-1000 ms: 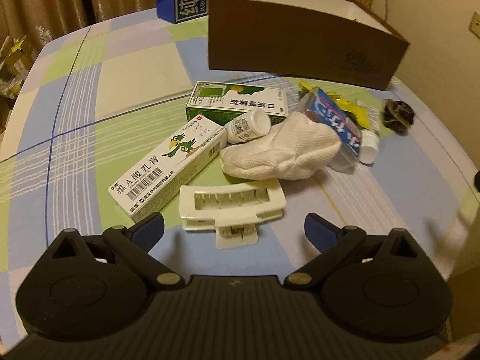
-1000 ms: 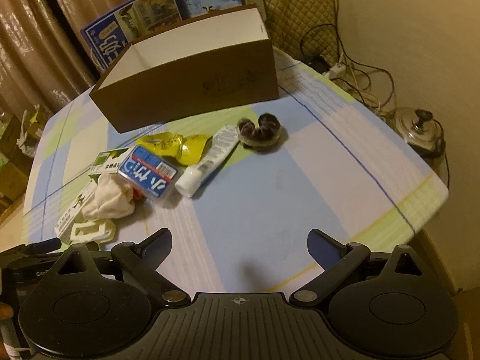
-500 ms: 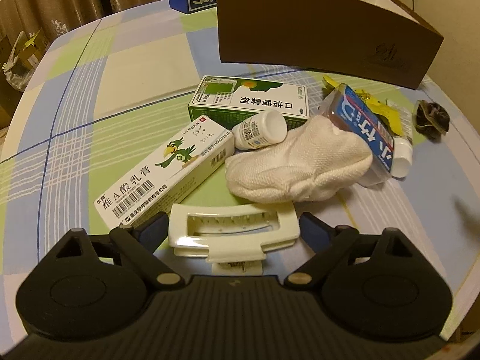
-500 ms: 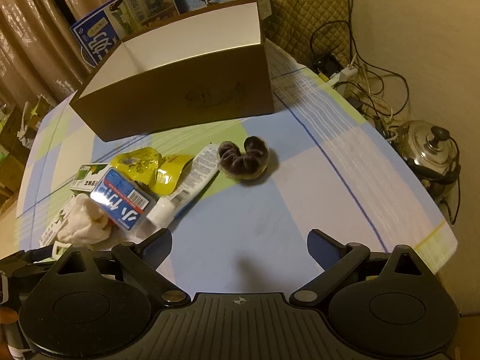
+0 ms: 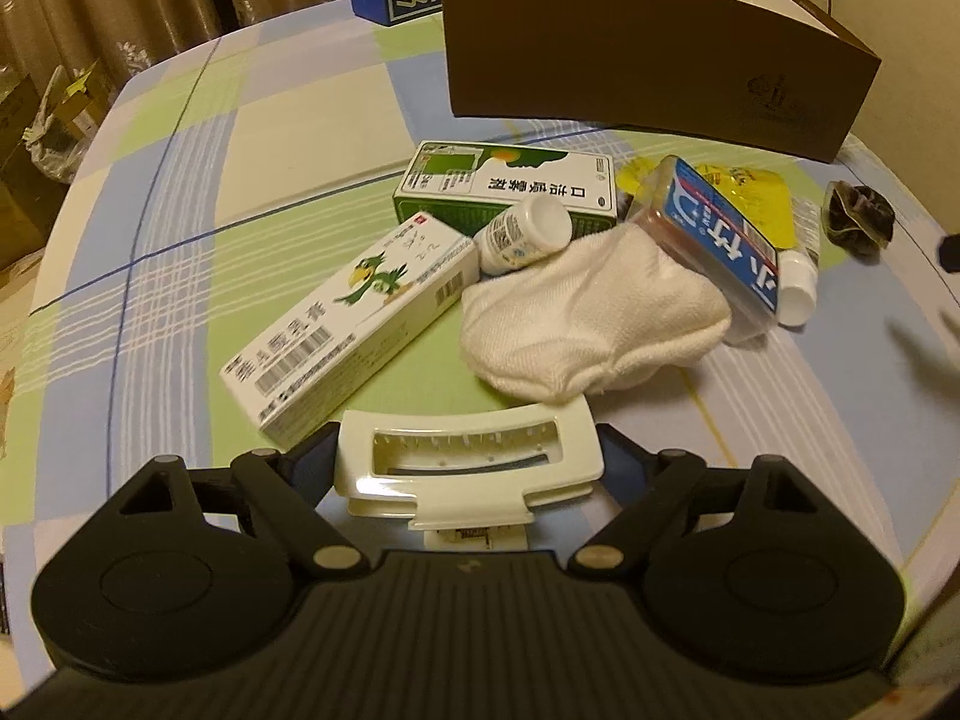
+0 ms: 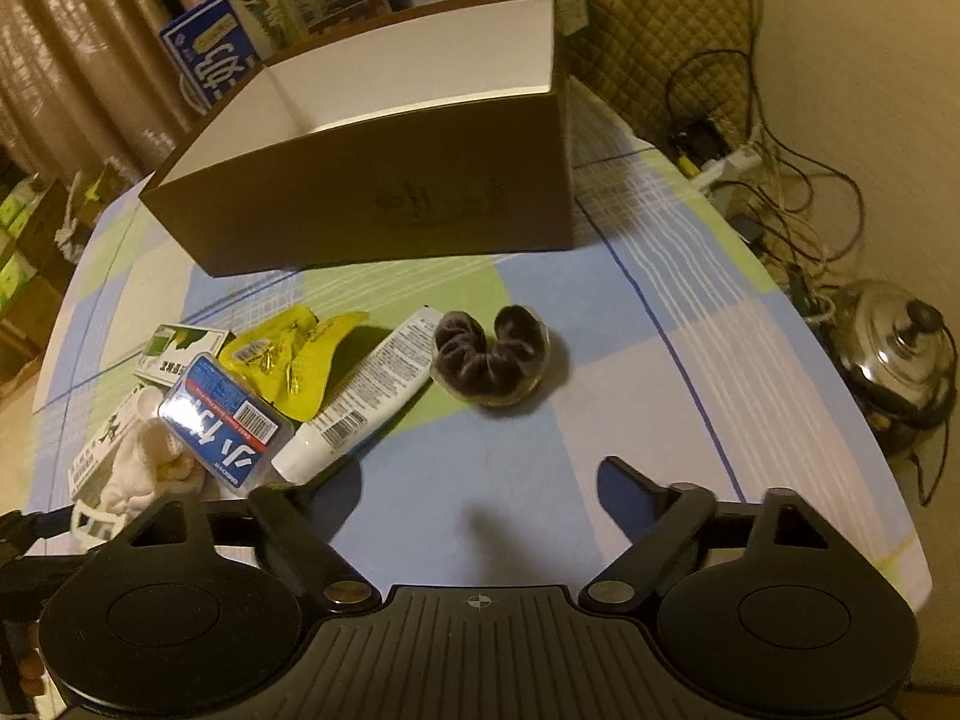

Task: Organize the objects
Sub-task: 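Grasp the white hair clip with the left gripper while the right grasps the scrunchie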

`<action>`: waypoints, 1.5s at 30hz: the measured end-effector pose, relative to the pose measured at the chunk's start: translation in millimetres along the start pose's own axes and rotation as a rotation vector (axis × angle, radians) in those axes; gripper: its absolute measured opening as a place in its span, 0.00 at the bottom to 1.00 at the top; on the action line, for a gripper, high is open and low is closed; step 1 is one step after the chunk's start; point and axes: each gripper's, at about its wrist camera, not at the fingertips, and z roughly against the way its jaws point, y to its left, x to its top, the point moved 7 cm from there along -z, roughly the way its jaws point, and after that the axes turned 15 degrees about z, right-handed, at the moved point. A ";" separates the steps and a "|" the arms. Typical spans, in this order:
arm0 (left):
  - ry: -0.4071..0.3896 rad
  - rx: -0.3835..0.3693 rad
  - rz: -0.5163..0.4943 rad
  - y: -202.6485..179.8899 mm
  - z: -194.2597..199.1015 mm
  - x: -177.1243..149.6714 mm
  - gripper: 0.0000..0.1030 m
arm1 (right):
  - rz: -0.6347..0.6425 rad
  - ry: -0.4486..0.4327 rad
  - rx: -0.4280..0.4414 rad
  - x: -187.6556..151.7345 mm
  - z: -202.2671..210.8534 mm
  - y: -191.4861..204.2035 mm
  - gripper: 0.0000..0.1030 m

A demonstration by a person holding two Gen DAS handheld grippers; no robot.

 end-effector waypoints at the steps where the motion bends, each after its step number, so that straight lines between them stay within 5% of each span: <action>1: 0.000 0.002 0.003 0.3 4.4 -1.1 0.82 | 0.009 0.000 0.006 1.4 -2.5 -1.2 0.75; 21: -0.146 0.056 0.122 -20.3 62.6 52.9 0.82 | 0.169 0.001 0.068 35.3 -68.8 -20.2 0.66; 26: -0.152 0.046 0.124 -38.0 61.5 63.4 0.82 | 0.203 0.038 0.102 36.4 -80.5 -18.7 0.42; 32: -0.157 0.031 0.106 -63.8 57.1 73.7 0.82 | 0.225 0.013 0.151 41.2 -69.4 -24.1 0.23; 45: -0.196 -0.066 0.009 -123.8 47.3 127.2 0.83 | 0.256 -0.160 0.230 102.0 5.7 -19.4 0.20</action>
